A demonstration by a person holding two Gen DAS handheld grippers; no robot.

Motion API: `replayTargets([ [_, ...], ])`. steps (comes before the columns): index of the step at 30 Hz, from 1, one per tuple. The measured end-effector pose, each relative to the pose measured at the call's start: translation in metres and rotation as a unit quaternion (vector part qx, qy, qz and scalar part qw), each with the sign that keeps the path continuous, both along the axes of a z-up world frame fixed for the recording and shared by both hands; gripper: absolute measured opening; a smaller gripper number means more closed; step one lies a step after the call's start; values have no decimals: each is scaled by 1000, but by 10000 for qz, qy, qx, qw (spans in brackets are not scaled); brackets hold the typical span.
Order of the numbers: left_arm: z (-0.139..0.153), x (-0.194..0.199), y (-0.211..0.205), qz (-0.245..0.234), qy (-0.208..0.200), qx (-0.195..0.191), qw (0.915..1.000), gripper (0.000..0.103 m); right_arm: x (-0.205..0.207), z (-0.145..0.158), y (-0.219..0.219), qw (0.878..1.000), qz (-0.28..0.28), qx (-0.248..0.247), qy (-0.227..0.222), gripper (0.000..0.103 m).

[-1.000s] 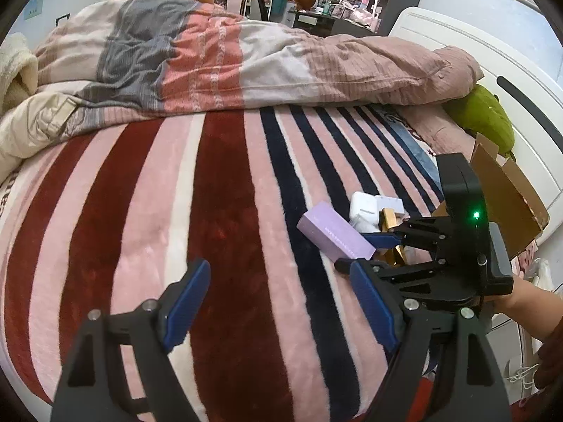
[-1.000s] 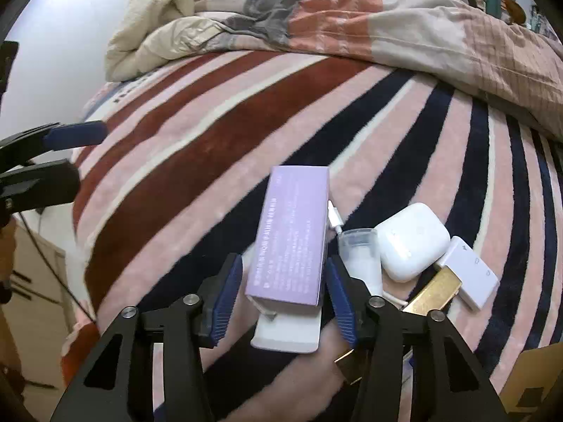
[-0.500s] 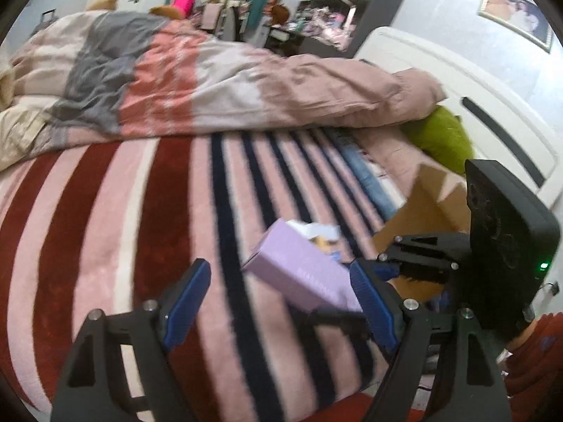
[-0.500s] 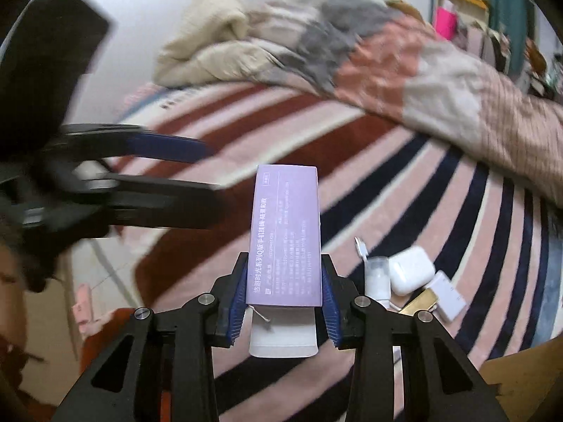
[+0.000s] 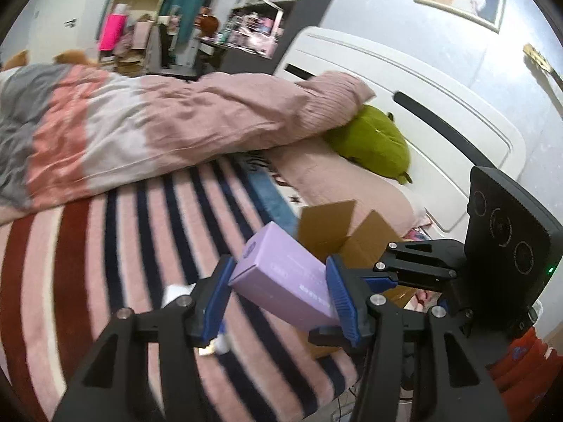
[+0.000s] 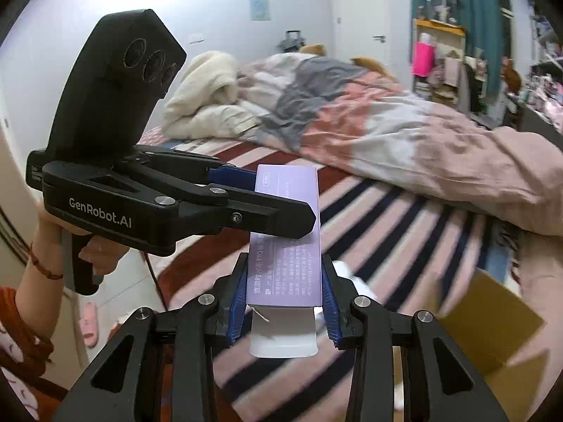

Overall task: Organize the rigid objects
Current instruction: 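Carry the lavender box into the cardboard box and release it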

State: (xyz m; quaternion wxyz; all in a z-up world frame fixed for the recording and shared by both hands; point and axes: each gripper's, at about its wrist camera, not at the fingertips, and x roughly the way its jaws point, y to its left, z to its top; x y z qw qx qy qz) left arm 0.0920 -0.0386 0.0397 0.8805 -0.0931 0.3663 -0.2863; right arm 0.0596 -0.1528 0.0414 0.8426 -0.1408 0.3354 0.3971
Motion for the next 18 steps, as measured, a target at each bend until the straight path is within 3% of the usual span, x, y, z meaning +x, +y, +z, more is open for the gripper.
replayTargets([
  [10, -20, 49, -112, -811, 590, 279, 9946, 50, 22, -6, -93, 9941, -928, -321, 472, 32],
  [16, -38, 56, -147, -1000, 786, 580, 9902, 51, 28, -24, -118, 9880, -1214, -668, 678, 32],
  [18, -40, 56, -152, -926, 718, 858, 9894, 69, 29, -29, -117, 9863, -1238, -853, 683, 33],
])
